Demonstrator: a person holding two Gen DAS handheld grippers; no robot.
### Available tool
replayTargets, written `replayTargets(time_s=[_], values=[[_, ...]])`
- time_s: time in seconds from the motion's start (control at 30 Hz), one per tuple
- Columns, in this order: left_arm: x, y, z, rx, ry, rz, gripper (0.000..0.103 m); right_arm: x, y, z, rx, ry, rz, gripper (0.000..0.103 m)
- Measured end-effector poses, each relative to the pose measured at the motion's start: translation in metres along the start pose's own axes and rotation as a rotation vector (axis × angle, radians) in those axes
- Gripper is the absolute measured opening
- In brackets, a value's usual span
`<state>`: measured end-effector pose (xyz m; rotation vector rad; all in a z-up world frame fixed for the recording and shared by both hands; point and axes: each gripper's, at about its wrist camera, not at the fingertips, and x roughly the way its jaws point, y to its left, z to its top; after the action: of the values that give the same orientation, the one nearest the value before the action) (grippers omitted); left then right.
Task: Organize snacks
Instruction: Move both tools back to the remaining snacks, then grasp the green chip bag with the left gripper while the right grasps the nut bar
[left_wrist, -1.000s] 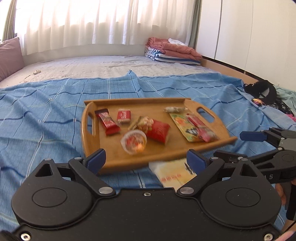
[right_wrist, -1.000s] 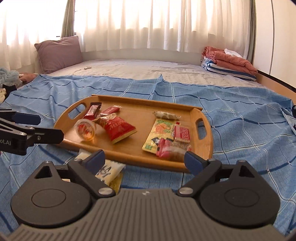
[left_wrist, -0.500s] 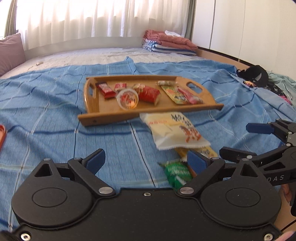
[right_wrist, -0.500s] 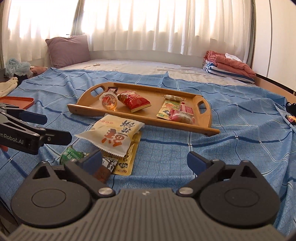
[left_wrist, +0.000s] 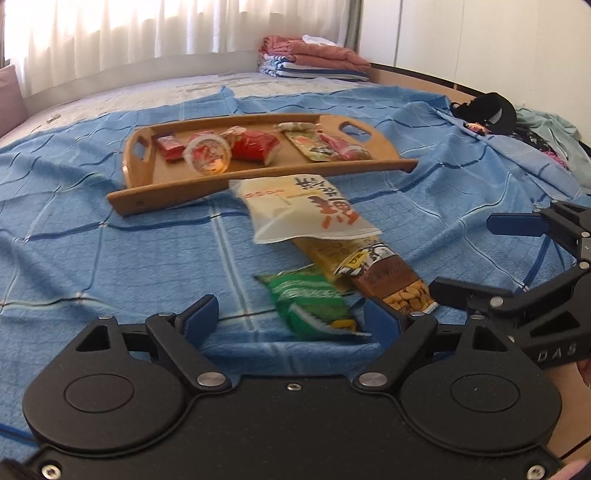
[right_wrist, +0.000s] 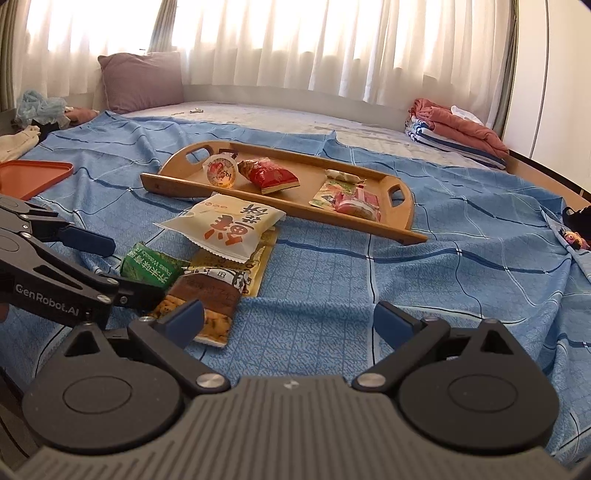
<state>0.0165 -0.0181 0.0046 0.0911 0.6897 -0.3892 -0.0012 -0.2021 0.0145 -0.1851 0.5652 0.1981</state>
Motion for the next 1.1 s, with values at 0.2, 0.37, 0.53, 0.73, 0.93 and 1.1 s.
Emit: replayTargets(time_s=[0.2, 0.37, 0.53, 0.73, 0.93, 1.1], values=[[0.007, -0.017, 0.001, 0.043, -0.01, -0.016, 0.057, -0.004, -0.002, -0.004, -0.002, 0.007, -0.003, 0.101], [-0.001, -0.006, 0.002, 0.001, -0.014, -0.019, 0.038, -0.002, 0.002, -0.004, -0.002, 0.008, 0.024, 0.101], [-0.011, 0.01, 0.005, -0.033, -0.032, 0.023, 0.035, 0.007, 0.015, -0.002, 0.041, 0.009, 0.068, 0.101], [-0.017, 0.022, 0.005, -0.067, -0.047, 0.048, 0.035, 0.025, 0.026, -0.001, 0.119, 0.019, 0.066, 0.091], [-0.017, 0.027, 0.003, -0.086, -0.042, 0.06, 0.035, 0.027, 0.029, 0.001, 0.171, 0.003, 0.045, 0.055], [-0.018, 0.03, 0.006, -0.106, -0.052, 0.065, 0.031, 0.022, 0.029, 0.002, 0.169, 0.008, 0.057, 0.053]])
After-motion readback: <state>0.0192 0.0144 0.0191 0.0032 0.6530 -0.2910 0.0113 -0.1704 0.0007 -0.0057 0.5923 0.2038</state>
